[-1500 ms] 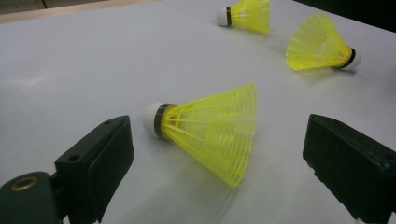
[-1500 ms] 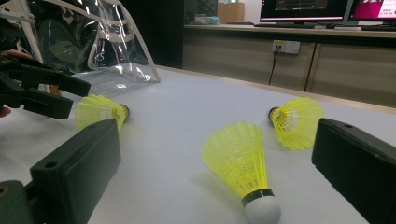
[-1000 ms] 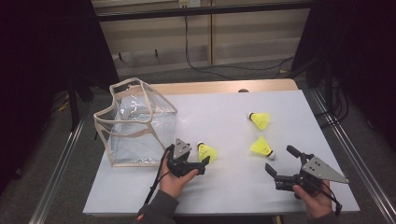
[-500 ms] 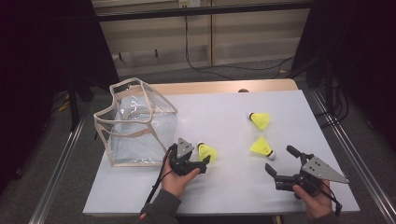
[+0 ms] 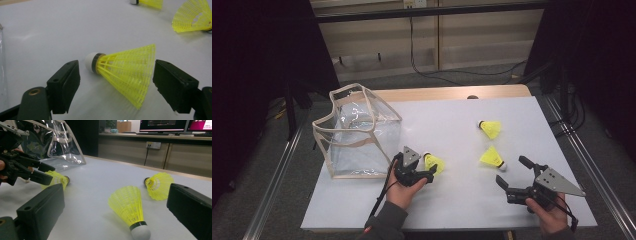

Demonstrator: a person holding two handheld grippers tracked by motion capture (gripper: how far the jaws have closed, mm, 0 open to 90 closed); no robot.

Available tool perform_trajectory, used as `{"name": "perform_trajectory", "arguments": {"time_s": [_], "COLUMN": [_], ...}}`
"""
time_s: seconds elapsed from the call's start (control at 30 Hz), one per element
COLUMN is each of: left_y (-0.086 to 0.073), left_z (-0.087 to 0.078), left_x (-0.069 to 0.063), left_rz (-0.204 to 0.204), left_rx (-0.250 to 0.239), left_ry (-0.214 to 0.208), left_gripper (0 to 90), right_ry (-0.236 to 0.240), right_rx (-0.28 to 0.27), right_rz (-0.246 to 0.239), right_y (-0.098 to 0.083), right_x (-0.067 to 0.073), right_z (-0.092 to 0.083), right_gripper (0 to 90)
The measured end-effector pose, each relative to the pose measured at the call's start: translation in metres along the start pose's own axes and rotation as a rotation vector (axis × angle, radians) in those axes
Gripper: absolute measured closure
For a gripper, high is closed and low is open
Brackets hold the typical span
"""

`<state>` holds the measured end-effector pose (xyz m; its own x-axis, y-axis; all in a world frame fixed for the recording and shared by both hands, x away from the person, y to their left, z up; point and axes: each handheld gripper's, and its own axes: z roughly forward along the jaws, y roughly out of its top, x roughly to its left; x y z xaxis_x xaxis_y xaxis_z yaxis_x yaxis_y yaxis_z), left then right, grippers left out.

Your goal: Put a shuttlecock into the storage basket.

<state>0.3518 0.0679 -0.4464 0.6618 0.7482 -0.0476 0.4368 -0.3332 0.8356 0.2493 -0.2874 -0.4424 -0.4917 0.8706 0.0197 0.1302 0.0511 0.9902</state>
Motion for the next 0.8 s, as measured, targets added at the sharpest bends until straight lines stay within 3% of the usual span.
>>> {"name": "perform_trajectory", "arguments": {"time_s": [0.2, 0.27, 0.8], "left_y": [-0.0004, -0.0003, -0.0006], "left_z": [0.0025, 0.0035, 0.0091], "left_x": [0.0005, 0.0013, 0.0033], "left_rz": [-0.003, 0.013, -0.004], "left_rx": [0.014, 0.033, 0.036], "left_ry": [0.011, 0.02, 0.04], "left_gripper": [24.8, 26.6, 31.2], "right_ry": [0.002, 0.001, 0.002], "right_rx": [0.001, 0.001, 0.001], "right_rz": [0.0, 0.001, -0.002], "right_y": [-0.0001, -0.0001, 0.0], "right_x": [0.0001, 0.0, -0.0001], "right_z": [0.0001, 0.0001, 0.0001], "right_gripper": [1.3, 1.3, 1.4]}}
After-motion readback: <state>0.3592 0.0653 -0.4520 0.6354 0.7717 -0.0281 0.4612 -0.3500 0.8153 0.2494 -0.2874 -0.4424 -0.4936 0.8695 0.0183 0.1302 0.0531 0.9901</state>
